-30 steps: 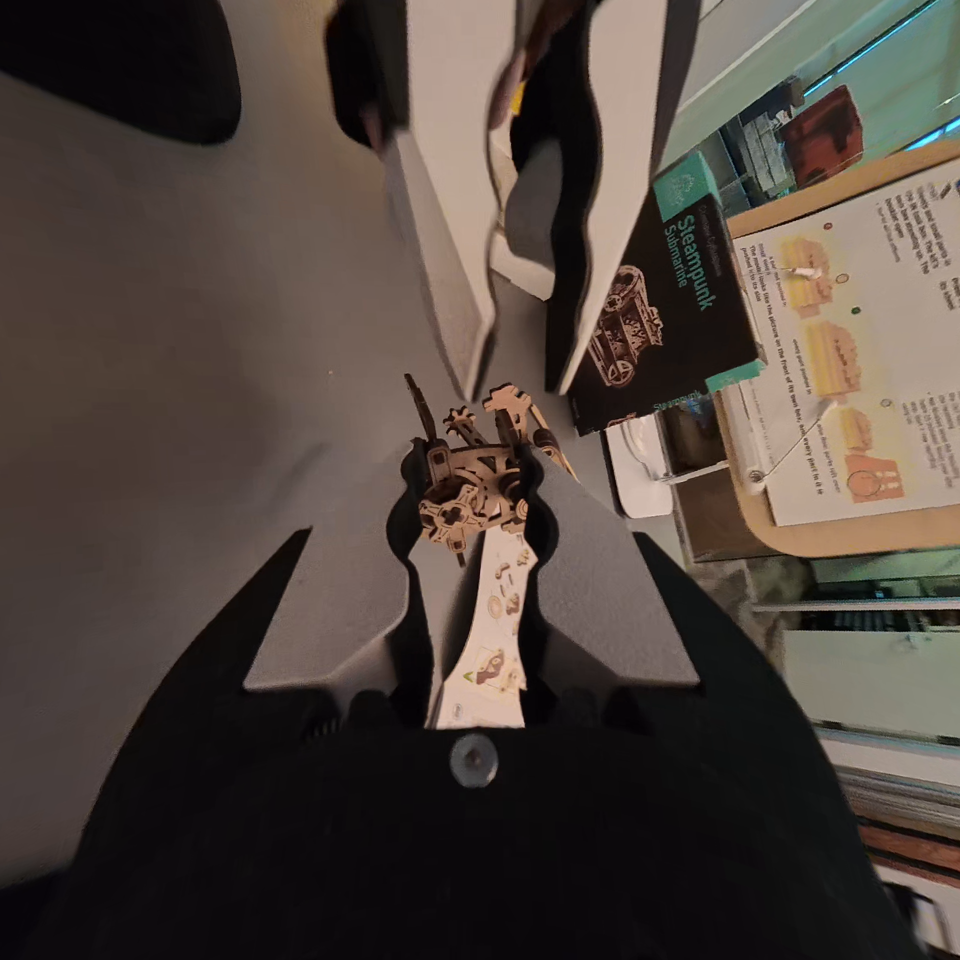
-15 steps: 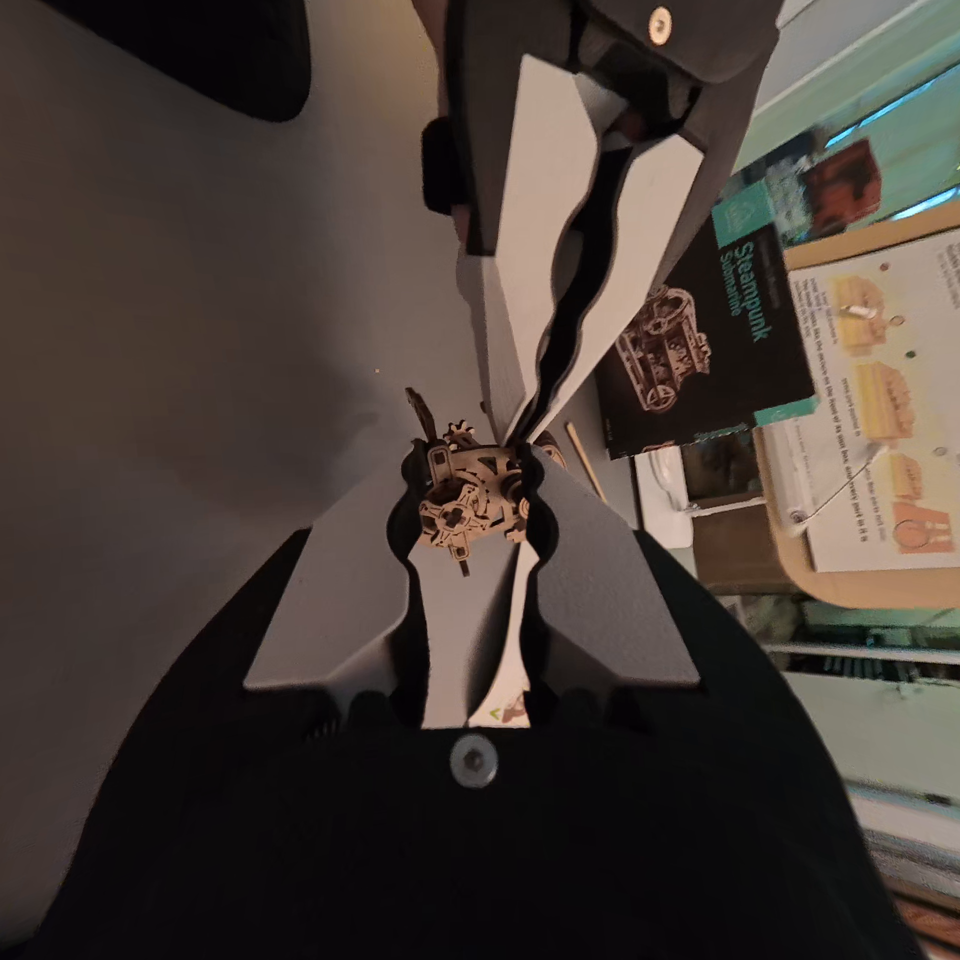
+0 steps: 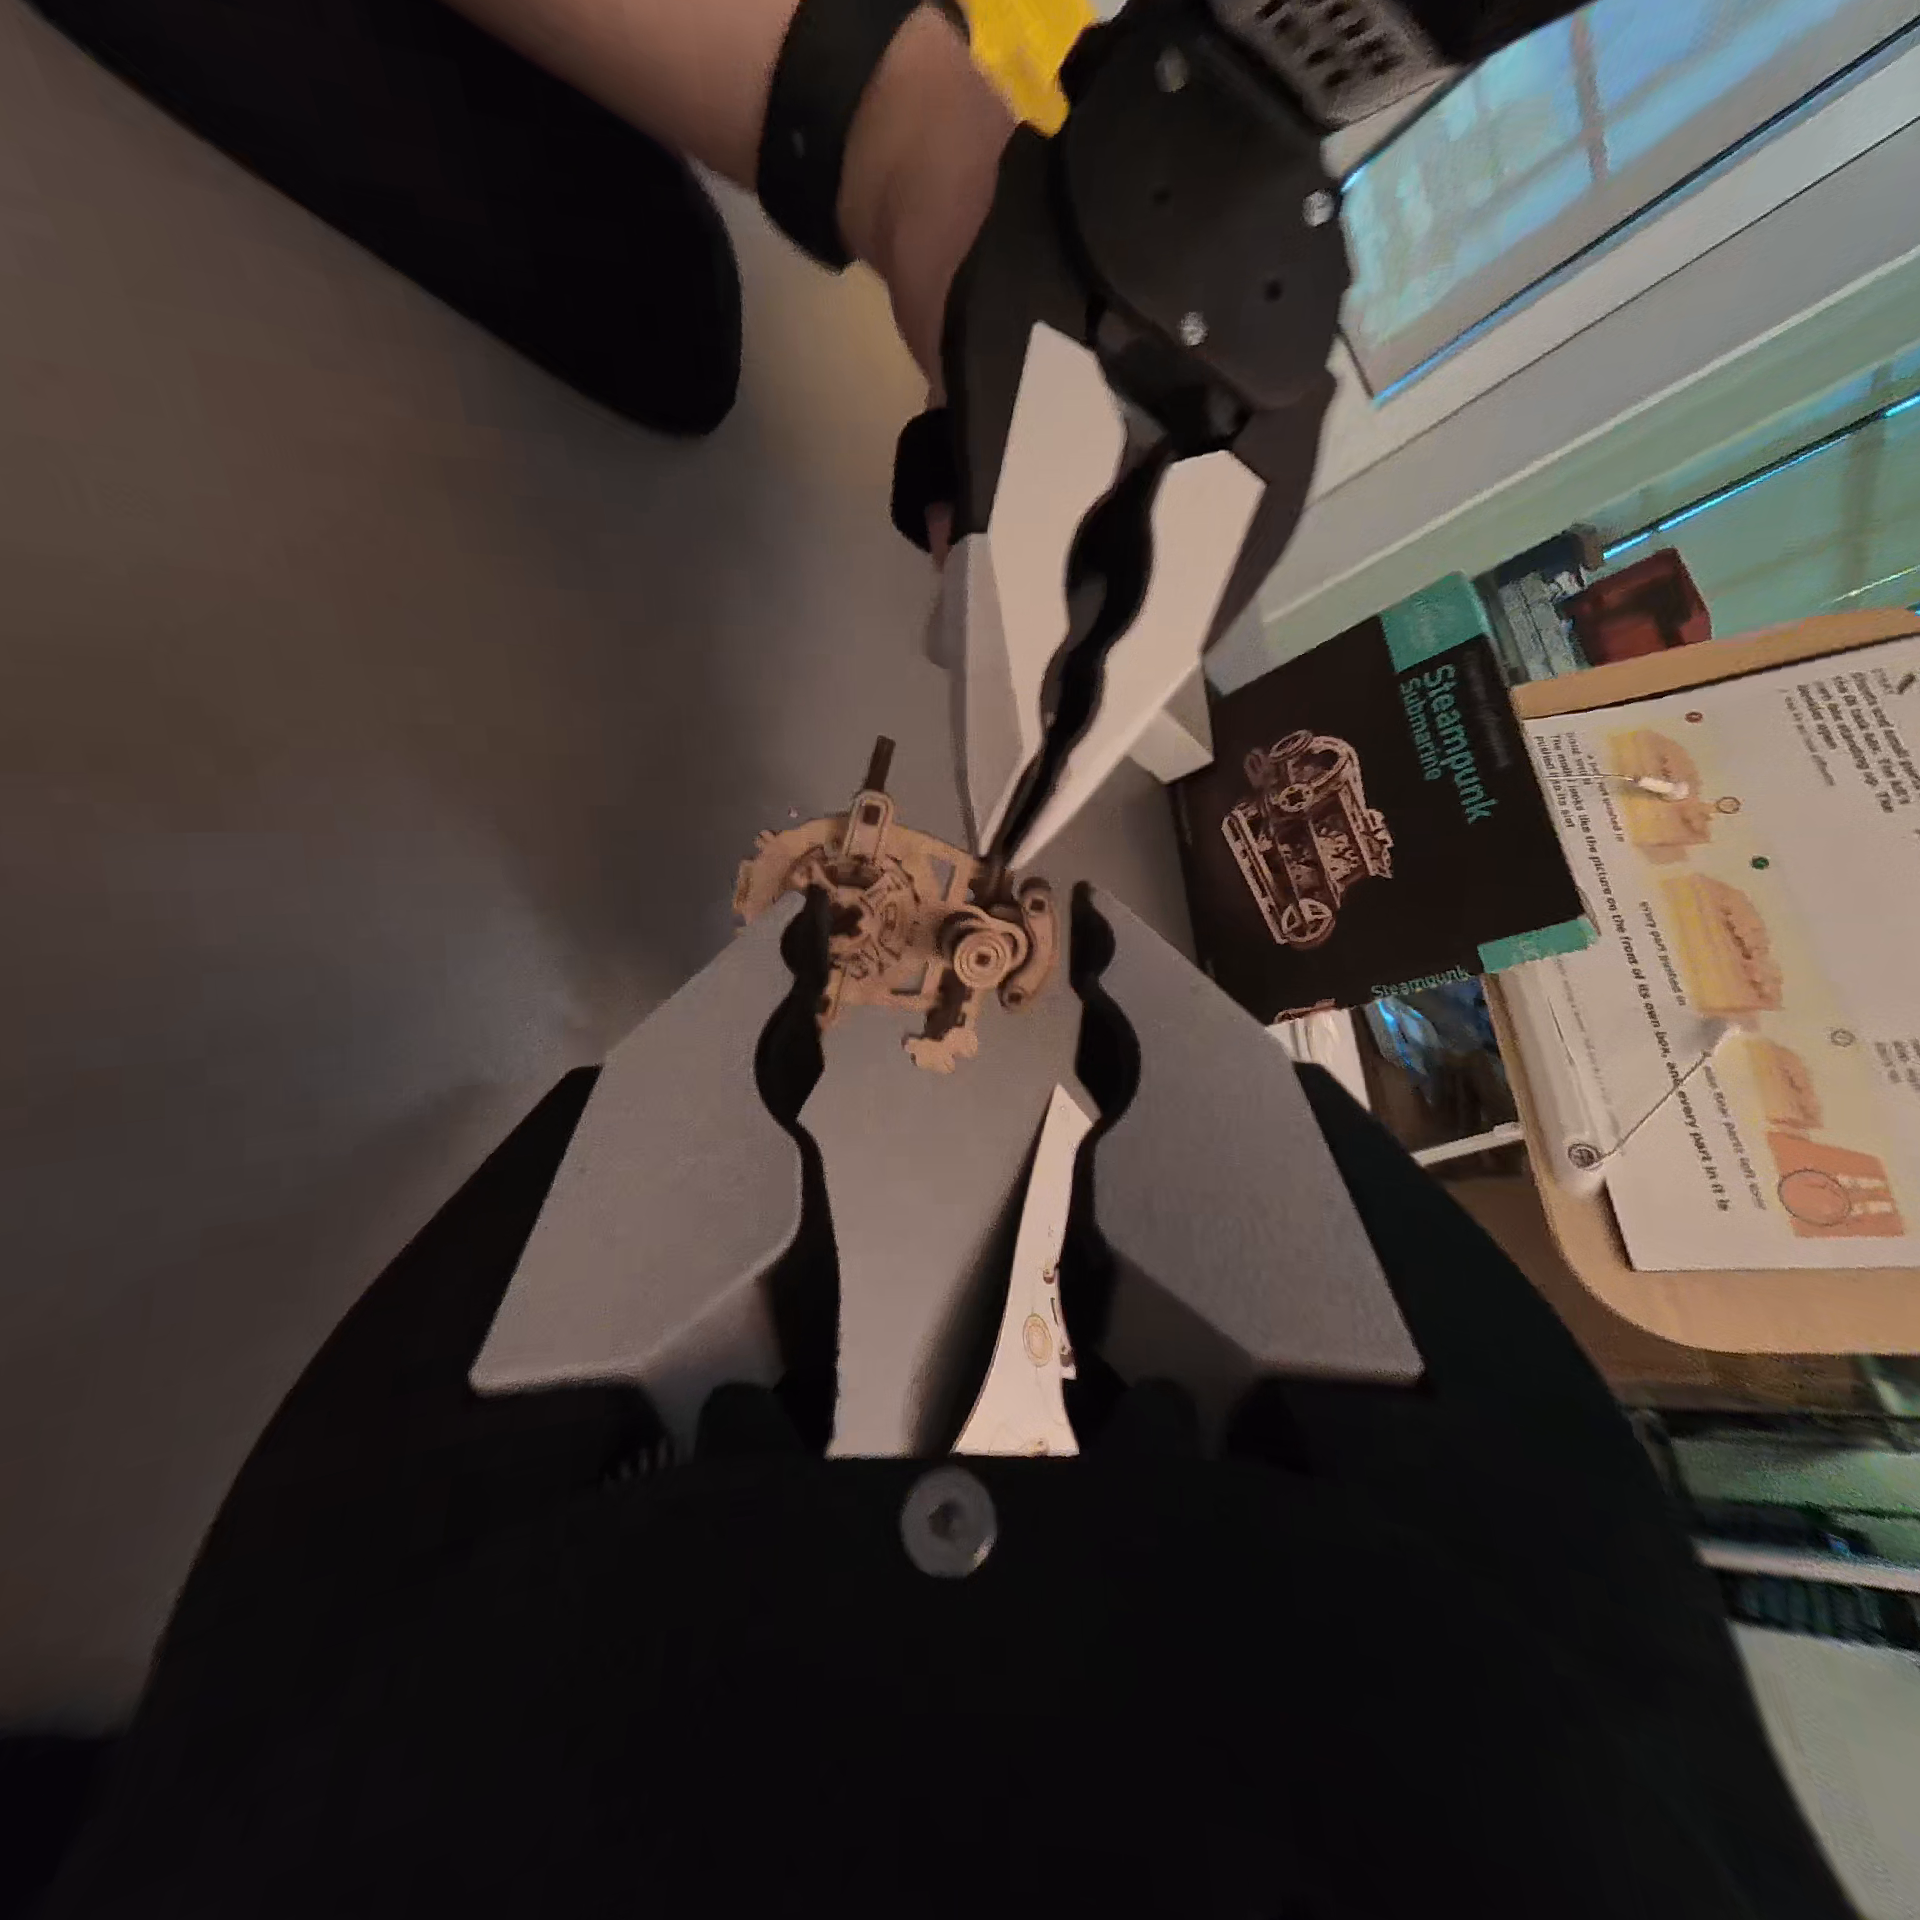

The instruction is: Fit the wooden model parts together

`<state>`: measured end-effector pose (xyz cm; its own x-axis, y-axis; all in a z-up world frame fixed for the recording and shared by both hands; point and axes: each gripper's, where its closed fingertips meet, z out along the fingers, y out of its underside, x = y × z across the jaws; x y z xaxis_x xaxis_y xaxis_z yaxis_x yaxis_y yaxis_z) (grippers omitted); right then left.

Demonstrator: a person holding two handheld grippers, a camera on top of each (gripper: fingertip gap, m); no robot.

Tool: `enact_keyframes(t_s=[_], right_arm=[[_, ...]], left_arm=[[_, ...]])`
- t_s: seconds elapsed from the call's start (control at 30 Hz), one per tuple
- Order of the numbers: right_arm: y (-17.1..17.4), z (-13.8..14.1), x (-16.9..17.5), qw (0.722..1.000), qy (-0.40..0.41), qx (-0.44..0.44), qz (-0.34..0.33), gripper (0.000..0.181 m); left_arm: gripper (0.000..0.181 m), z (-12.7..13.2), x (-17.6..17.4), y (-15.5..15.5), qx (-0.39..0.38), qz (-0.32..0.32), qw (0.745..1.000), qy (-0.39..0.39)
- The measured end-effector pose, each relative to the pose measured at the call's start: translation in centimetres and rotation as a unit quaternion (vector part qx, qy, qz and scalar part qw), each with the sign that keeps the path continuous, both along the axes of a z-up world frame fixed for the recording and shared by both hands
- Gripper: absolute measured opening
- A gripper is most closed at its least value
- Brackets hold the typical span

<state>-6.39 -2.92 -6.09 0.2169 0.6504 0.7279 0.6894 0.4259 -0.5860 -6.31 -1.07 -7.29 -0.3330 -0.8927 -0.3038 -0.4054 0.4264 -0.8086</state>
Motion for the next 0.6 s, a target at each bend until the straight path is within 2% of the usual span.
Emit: enact_keyframes(t_s=[0.07, 0.2, 0.3, 0.47, 0.6], right_arm=[[-0.4, 0.6, 0.9, 0.999, 0.040, -0.027, 0.019, 0.052], [0.4, -1.0, 1.5, 0.991, 0.086, -0.103, 0.018, 0.060], [1.4, -1.1, 1.1, 0.991, 0.102, -0.092, -0.008, 0.060], [0.2, 1.4, 0.1, 0.988, 0.140, -0.064, 0.017, 0.044], [-0.3, 2.0, 0.0, 0.987, 0.145, -0.064, 0.026, 0.037]], left_arm=[[0.000, 0.5, -0.3, 0.3, -0.016, 0.000, 1.000, -0.012], [0.000, 2.1, -0.7, 0.5, -0.044, -0.005, 0.998, -0.050], [0.000, 3.9, -0.9, 0.1, -0.065, -0.018, 0.994, -0.086], [0.000, 5.8, -1.1, -0.9, -0.075, -0.041, 0.989, -0.124], [0.000, 6.0, -0.9, -1.6, -0.066, -0.054, 0.988, -0.131]])
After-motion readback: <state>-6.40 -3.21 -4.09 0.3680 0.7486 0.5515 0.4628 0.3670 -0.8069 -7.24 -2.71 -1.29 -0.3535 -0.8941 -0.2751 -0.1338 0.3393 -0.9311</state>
